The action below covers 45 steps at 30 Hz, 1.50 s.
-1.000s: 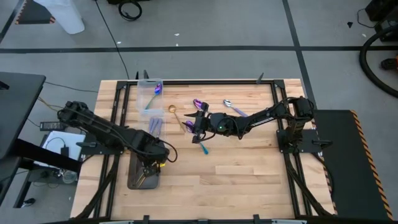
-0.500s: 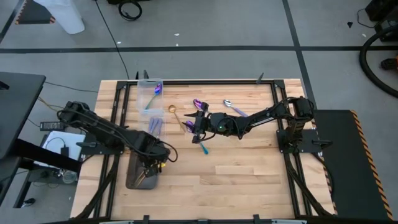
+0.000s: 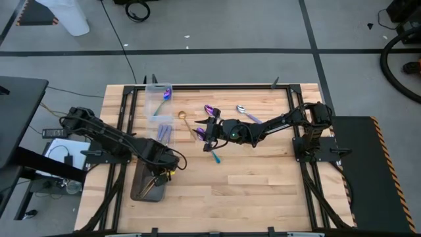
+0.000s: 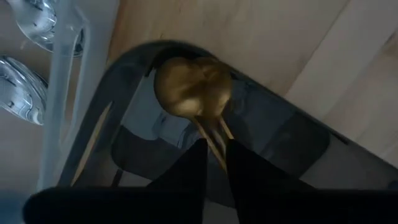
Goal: Sort silverware by color (type)
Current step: Put the gold spoon into the black bin, then put the purple spoon into the top transparent bin
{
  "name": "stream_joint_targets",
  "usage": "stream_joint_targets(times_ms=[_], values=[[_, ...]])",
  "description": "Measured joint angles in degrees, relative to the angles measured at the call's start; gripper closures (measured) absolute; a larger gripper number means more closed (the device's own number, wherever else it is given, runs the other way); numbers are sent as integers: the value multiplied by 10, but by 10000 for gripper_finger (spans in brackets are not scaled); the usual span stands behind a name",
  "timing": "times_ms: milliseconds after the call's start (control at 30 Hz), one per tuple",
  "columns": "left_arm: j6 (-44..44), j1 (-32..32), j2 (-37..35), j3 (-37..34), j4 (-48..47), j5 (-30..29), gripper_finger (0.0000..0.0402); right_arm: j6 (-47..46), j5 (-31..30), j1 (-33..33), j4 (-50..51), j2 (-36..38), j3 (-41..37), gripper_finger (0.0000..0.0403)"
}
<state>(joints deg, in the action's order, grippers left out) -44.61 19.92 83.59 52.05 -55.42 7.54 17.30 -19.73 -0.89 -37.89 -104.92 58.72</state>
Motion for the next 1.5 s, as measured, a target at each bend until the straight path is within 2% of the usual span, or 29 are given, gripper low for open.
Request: stream_joint_targets(times_ms=[300,500,700,867,1167,1333,1500], values=[[10,-16,0,0,-7,15,287,0,0,0,-2,0,0,233],[33,-25,0,0,-7,80,285,0,0,0,-1,0,0,233],[44,-23,0,5,-12,106,285,0,1,3,2,0,0,233],[67,-9,0,47,-14,106,285,-5,6,8,7,0,0,233],[127,13,0,114,-14,25,285,-11,20,10,12,0,0,233],[143,13,0,130,-14,-6,285,-11,20,10,12,0,0,233],[169,13,0,132,-14,-64,285,-13,20,10,14,0,0,233]])
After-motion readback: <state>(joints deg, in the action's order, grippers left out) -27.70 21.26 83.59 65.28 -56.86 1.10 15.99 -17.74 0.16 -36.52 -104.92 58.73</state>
